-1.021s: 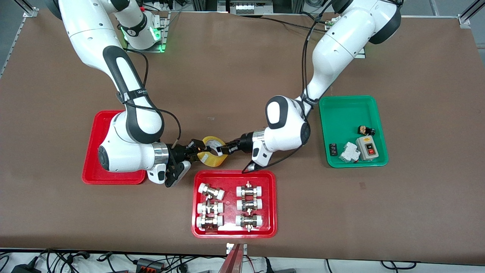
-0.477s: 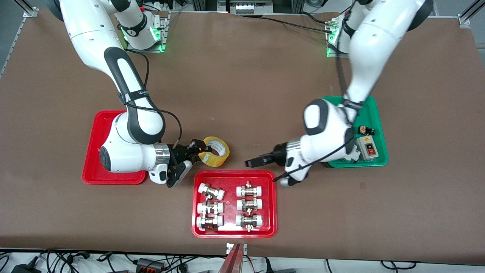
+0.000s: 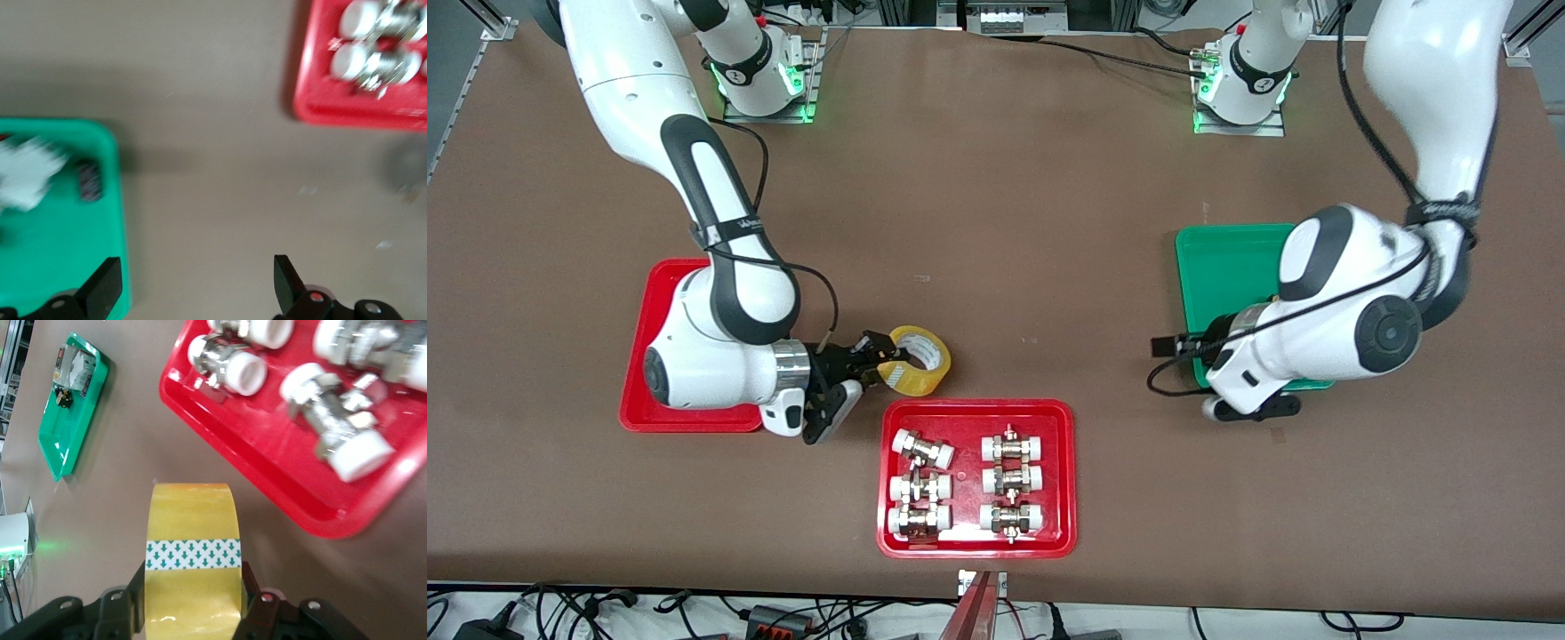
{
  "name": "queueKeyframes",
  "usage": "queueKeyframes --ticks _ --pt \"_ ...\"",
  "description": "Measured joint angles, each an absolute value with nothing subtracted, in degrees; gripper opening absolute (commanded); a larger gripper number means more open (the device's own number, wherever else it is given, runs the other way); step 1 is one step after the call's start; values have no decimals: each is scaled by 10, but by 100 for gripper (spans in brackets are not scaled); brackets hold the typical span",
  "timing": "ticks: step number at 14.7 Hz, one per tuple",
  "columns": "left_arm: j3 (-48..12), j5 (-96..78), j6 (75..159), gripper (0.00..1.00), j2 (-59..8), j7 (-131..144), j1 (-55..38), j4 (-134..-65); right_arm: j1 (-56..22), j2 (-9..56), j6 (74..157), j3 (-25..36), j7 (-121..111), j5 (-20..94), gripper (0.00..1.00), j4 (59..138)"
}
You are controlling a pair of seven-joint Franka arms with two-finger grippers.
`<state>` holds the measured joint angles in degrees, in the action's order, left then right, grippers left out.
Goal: Left arm passes tape to right arm into tray
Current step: 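Carry the tape over the empty red tray while the left gripper withdraws, then lower the tape into the red tray and open the right gripper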
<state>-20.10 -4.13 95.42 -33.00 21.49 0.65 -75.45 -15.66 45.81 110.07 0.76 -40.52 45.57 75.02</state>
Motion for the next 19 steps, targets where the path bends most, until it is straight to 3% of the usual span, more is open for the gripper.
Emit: queueKeyframes --ticks 9,15,18,19 --pt "-202 113 631 100 -201 215 15 -644 37 431 915 87 -385 401 33 763" --pt "-258 113 646 100 -171 262 14 -707 102 444 882 90 -386 395 33 827" --pt "-258 53 711 100 -86 263 70 -821 102 451 890 88 -386 395 34 828" --pt "-258 41 727 100 -53 262 85 -860 102 452 895 88 -386 395 40 828"
